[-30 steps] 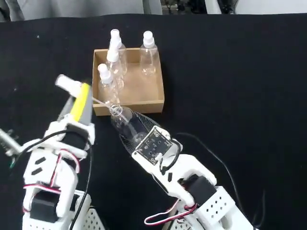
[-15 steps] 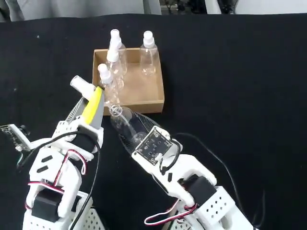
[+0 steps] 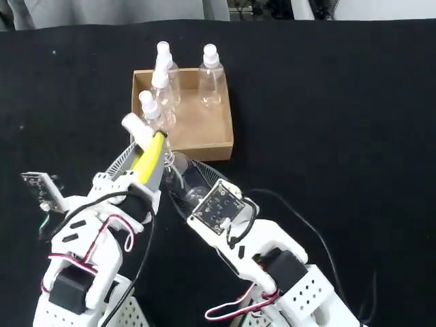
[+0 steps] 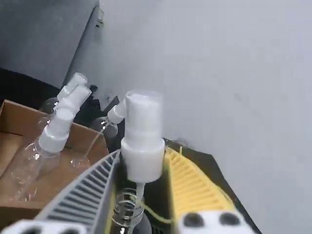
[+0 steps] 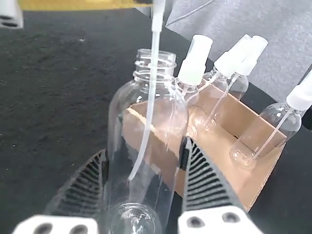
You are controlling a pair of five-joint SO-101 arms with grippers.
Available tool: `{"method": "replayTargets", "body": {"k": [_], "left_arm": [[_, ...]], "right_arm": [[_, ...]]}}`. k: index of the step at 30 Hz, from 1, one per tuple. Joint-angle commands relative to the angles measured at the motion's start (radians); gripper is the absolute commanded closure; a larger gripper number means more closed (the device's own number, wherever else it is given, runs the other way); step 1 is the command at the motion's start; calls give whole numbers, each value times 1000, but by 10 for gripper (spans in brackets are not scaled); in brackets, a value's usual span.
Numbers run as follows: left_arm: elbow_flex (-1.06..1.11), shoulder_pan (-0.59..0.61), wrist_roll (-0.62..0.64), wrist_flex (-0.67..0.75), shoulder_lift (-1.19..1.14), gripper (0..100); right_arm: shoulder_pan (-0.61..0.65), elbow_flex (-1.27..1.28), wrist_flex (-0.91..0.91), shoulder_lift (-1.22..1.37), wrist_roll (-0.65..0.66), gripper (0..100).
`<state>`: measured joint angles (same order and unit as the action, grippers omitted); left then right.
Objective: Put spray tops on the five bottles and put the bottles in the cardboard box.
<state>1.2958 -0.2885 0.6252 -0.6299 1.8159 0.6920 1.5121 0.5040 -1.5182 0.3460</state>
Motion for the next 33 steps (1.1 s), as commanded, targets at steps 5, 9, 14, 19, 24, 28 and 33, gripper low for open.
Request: {"method": "replayTargets", "body": {"k": [5, 9, 14, 19, 24, 28, 33], "left_arm": [[-39, -22, 51, -66, 5, 764], [-71, -22, 58, -72, 8, 764], [-108, 10, 94, -69, 8, 762], [-139, 90, 107, -63, 8, 762], [-151, 111, 107, -64, 8, 762], [-157, 113, 107, -63, 8, 762], [-182, 171, 114, -63, 8, 762]], "right_arm": [[9, 2, -26, -21, -5, 978], [9, 2, -26, -21, -5, 978], [9, 12, -28, -21, -5, 978], [9, 12, -34, -21, -5, 978], [9, 8, -37, -21, -5, 978], [9, 13, -77, -21, -5, 978], [8, 8, -92, -21, -6, 978]]}}
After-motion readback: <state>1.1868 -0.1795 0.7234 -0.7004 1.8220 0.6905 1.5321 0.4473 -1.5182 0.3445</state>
